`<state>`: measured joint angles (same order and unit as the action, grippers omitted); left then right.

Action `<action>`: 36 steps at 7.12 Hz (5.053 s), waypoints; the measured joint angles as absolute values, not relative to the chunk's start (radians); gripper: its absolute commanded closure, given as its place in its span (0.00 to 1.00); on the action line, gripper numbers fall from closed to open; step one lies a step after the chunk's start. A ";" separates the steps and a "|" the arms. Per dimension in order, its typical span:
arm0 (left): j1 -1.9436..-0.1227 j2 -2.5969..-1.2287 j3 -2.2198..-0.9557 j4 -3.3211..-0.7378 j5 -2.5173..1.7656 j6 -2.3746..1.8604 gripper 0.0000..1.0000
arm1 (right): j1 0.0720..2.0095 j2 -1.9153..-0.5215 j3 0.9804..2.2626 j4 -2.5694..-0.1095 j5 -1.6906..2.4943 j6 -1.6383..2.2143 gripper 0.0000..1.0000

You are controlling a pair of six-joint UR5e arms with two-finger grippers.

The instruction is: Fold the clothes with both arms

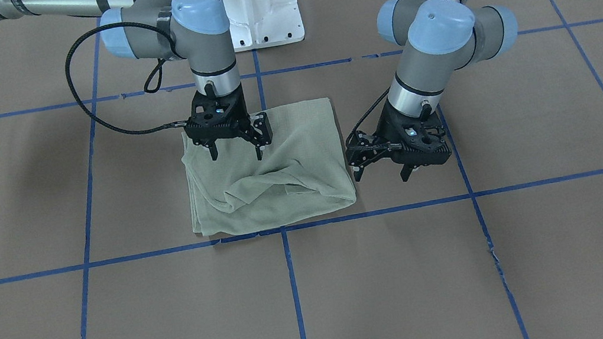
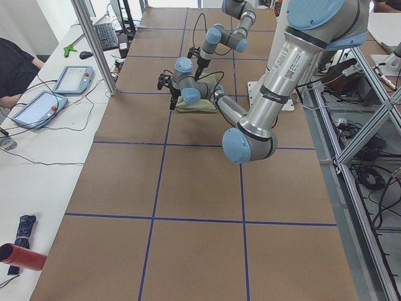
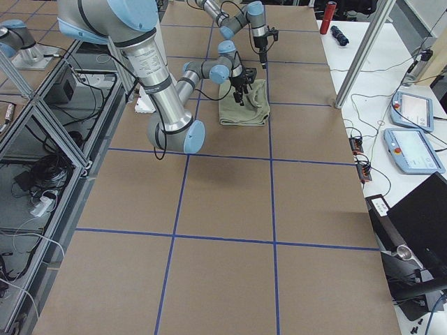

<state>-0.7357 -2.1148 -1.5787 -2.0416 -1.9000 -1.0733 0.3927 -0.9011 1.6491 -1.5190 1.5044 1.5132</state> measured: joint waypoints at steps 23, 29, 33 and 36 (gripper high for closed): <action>-0.729 -2.091 -1.597 -2.057 -1.899 -1.118 0.00 | 0.549 -0.704 1.298 -1.454 1.495 1.573 1.00; -0.726 -2.085 -1.596 -2.058 -1.899 -1.117 0.00 | 0.576 -0.708 1.307 -1.562 1.437 1.492 0.00; -0.645 -2.127 -1.546 -2.050 -1.804 -1.243 0.00 | 0.740 -0.846 1.552 -1.557 1.764 1.155 0.00; -0.597 -2.189 -1.495 -2.033 -1.731 -1.281 0.33 | 0.788 -0.916 1.628 -1.553 1.835 1.063 0.00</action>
<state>-0.5966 -2.1894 -1.4951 -2.0334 -1.7308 -1.2812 0.7882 -0.9164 1.6279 -1.5527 1.8346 1.0632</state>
